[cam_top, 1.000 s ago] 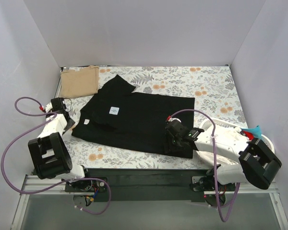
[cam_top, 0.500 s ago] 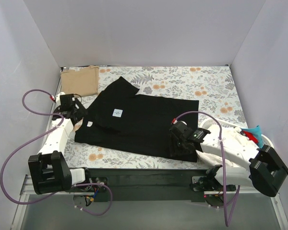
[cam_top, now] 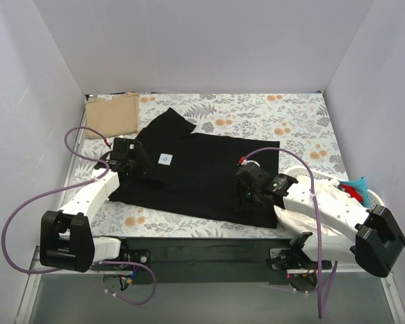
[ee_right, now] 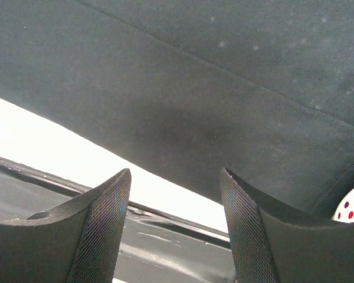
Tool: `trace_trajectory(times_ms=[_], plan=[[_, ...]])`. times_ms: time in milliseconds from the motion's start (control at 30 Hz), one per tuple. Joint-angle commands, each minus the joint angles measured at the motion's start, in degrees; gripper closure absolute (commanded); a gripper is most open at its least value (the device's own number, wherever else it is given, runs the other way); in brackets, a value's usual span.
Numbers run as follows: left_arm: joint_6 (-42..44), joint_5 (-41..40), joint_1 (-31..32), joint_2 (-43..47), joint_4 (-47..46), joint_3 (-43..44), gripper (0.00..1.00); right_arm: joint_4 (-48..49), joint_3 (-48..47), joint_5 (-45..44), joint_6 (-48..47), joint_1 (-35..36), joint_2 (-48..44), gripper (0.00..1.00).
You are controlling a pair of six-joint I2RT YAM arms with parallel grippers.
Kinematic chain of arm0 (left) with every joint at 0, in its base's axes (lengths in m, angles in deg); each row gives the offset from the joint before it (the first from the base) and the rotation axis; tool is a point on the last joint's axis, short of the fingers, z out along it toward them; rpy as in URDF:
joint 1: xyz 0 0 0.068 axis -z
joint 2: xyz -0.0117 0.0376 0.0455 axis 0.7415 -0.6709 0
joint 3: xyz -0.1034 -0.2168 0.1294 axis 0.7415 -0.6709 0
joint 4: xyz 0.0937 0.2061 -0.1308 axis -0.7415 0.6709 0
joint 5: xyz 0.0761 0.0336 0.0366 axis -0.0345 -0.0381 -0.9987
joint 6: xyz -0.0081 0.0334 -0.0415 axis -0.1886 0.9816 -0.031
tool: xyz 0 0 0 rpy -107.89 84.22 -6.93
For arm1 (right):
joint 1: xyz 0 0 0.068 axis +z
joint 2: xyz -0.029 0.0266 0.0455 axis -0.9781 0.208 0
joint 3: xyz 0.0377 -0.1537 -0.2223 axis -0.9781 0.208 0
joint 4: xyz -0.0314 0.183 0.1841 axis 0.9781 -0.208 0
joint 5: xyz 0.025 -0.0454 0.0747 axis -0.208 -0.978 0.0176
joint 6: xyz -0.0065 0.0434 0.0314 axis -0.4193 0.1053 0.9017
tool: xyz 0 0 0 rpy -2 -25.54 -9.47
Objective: Fold and stack the t-shirts
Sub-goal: Fold the tshirt
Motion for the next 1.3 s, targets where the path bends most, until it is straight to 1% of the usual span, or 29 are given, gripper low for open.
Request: trace_trajectory(times_ms=[0, 67, 233, 433, 533, 667, 700, 767, 800, 933, 1100, 1267], plan=[[-1.5, -1.3, 1.4, -0.7, 2.4, -0.5, 0.21, -0.7, -1.4, -0.7, -0.1, 0.3, -1.0, 0.31], [-1.4, -2.6, 1.7, -0.8, 2.9, -1.1, 0.21, -0.5, -1.1, -0.9, 0.0, 0.2, -1.5, 0.31], [-2.7, -0.2, 3.0, -2.1, -0.1, -2.7, 0.2, -0.6, -0.6, -1.1, 0.3, 0.3, -1.6, 0.31], [-5.8, 0.7, 6.7, -7.5, -4.2, -1.2, 0.2, -0.6, -0.6, -1.0, 0.5, 0.2, -1.8, 0.31], [-7.1, 1.8, 8.6, -11.5, -6.9, 1.5, 0.2, -0.6, -0.4, -1.2, 0.7, 0.2, -2.3, 0.31], [-7.7, 1.8, 12.6, -19.3, -8.7, 8.0, 0.21, -0.5, 0.2, -1.4, 1.2, 0.3, -3.1, 0.31], [-7.7, 1.7, 13.4, -20.6, -8.8, 11.4, 0.2, -0.6, 0.4, -1.5, 1.2, 0.3, -3.3, 0.31], [-7.0, 1.2, 15.5, -24.2, -8.5, 14.8, 0.21, -0.7, 0.6, -1.5, 1.4, 0.2, -3.8, 0.31], [-7.0, 0.5, 16.2, -25.3, -8.1, 17.5, 0.21, -0.8, 0.8, -1.5, 1.5, 0.2, -3.8, 0.31], [-6.5, -1.7, 17.9, -30.0, -5.2, 23.5, 0.2, -1.2, 0.9, -1.7, 1.5, 0.3, -4.5, 0.31], [-5.4, -4.0, 19.3, -31.2, -3.0, 25.0, 0.2, -1.3, 1.0, -1.9, 1.7, 0.3, -4.3, 0.31], [-4.1, -7.6, 19.3, -29.7, -1.5, 23.3, 0.2, -1.3, 0.3, -2.0, 1.6, 0.3, -3.1, 0.3]])
